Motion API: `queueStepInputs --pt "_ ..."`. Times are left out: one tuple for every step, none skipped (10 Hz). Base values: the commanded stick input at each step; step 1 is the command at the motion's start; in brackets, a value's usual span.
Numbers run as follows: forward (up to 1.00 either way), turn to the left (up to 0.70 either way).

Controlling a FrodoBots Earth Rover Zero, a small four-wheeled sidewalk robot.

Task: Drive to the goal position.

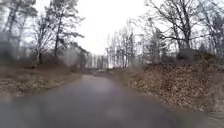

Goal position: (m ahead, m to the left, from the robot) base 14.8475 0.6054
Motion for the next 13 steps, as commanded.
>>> queueStepInputs --pt "1.0 0.0" --pt "1.0 0.0" --pt "1.0 0.0" --pt "1.0 0.0" --pt "1.0 0.0" --pt "1.0 0.0" --pt "1.0 0.0" --pt "1.0 0.0" --pt "1.0 0.0" --pt "1.0 0.0" --pt "1.0 0.0" --pt "1.0 0.03" --pt "1.0 0.12"
